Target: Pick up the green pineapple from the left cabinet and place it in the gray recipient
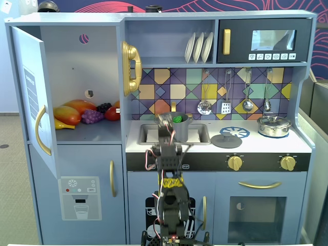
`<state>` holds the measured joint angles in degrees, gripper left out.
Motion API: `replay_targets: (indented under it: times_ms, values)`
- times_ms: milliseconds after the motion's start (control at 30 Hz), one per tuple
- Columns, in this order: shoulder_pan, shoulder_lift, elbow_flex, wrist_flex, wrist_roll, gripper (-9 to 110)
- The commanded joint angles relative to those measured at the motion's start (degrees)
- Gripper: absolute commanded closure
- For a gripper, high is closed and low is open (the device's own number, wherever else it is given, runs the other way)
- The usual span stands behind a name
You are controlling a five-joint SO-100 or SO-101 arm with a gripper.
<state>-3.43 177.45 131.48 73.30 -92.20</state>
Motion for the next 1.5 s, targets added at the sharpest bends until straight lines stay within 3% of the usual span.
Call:
replay_targets:
  times_ms: [0, 300, 433, 600, 633, 1467]
  values:
    - [-0.44, 4.48, 11.78, -0.09, 5.62, 101]
    - [2.2, 4.57, 39.38, -17.23, 8.53, 101]
    - [1.05, 4.57, 40.52, -8.53, 13.1, 101]
    - [2.99, 4.57, 40.52, 12.39, -0.26, 101]
    - [2.9, 4.57, 40.52, 14.15, 2.2, 101]
    - [5.62, 4.66, 40.52, 14.41, 5.54, 96]
